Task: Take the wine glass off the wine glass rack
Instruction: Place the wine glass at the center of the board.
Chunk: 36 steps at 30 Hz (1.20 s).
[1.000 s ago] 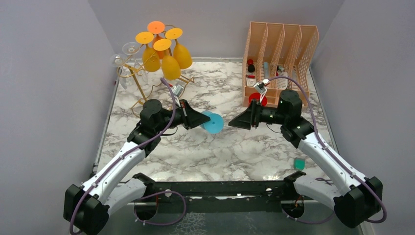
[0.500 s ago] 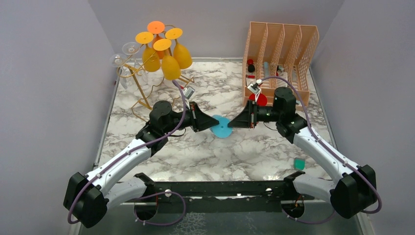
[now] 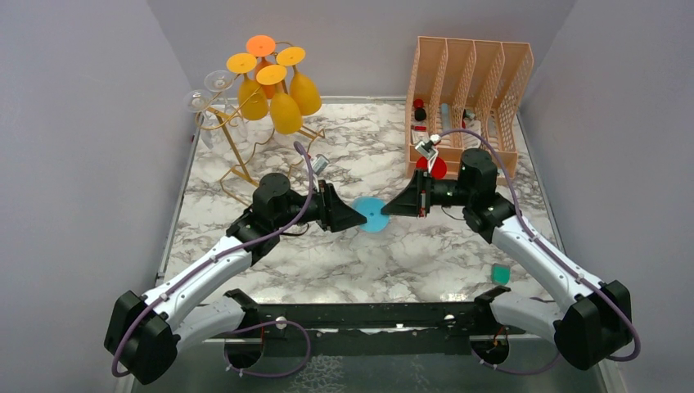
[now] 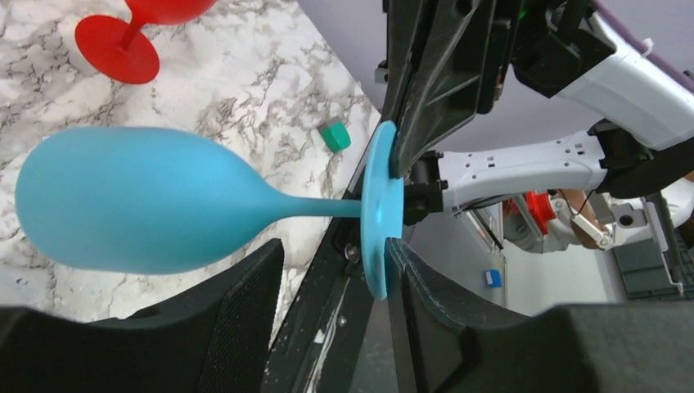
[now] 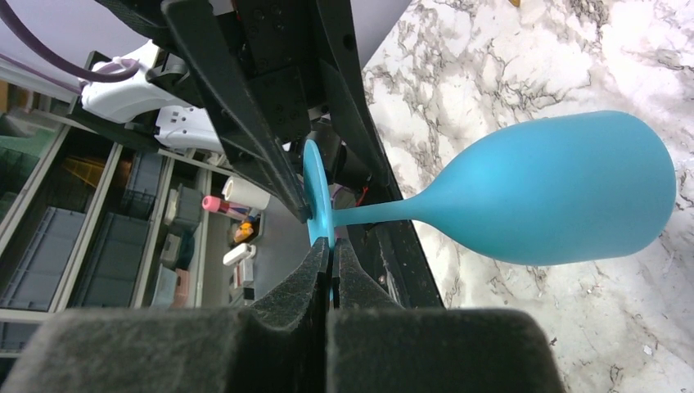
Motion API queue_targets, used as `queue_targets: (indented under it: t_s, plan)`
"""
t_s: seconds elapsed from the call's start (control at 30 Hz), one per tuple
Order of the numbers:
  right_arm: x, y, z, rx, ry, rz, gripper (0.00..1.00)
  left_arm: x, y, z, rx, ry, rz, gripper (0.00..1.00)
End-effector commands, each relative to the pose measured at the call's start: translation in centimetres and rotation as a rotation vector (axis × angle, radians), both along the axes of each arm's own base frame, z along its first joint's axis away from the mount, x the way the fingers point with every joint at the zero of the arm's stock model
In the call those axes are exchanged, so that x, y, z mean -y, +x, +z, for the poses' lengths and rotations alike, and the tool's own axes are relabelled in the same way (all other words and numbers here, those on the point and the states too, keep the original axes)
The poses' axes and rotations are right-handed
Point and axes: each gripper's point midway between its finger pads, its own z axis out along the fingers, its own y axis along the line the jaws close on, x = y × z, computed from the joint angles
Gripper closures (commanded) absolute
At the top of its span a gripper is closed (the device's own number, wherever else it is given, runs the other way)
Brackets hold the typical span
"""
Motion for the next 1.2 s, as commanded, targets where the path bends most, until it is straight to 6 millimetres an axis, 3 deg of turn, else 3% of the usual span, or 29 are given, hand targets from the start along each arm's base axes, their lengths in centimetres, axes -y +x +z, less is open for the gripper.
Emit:
queue_targets:
  t_s: [0.0,0.07,0.27,0.3,0.37,0.47,0.53,0.83,0.97,1.17]
  plan:
    - [0.0,0.1,0.2,0.061,0.011,-0.013,0.99,0.3,-1.2,0.0,-0.011,-0.004,-0.061,0.57]
    - [0.0,0.1,0.2,0.061,0.010,-0.009,0.99,0.6,-1.0,0.2,-0.008,-0.007,-0.063,0.63]
    - [0.2,0.0,0.1,0.076,0.002,-0.019,0.99,1.6,-1.9,0.2,0.015,-0.019,-0.135,0.99]
    - [0.2,0.0,0.2,0.085,0.004,-0.023,0.95,1.7,-2.0,0.1,0.024,-0.014,-0.145,1.00]
    - [0.3,0.1,0.3,0.096,0.001,-0.032,0.83,1.6,-2.2,-0.3,0.050,-0.005,-0.160,1.00]
    - [0.6,0.7,0.2,0.120,-0.037,-0.074,0.56,1.3,-2.4,-0.7,0.105,0.019,-0.177,1.00]
    - [1.1,1.6,0.3,0.155,-0.081,-0.132,0.49,1.0,-2.8,-1.0,0.156,0.036,-0.198,1.00]
    - [4.0,5.4,0.7,0.233,-0.213,-0.427,0.42,-0.9,-4.5,-3.5,0.517,0.095,-0.293,1.00]
    - [4.4,5.9,0.4,0.244,-0.253,-0.445,0.41,-1.5,-7.0,-4.5,0.737,0.067,-0.466,1.00]
    - [4.7,6.8,-0.4,0.206,-0.319,-0.462,0.37,-2.6,-7.4,-6.1,0.909,0.139,-0.542,1.00]
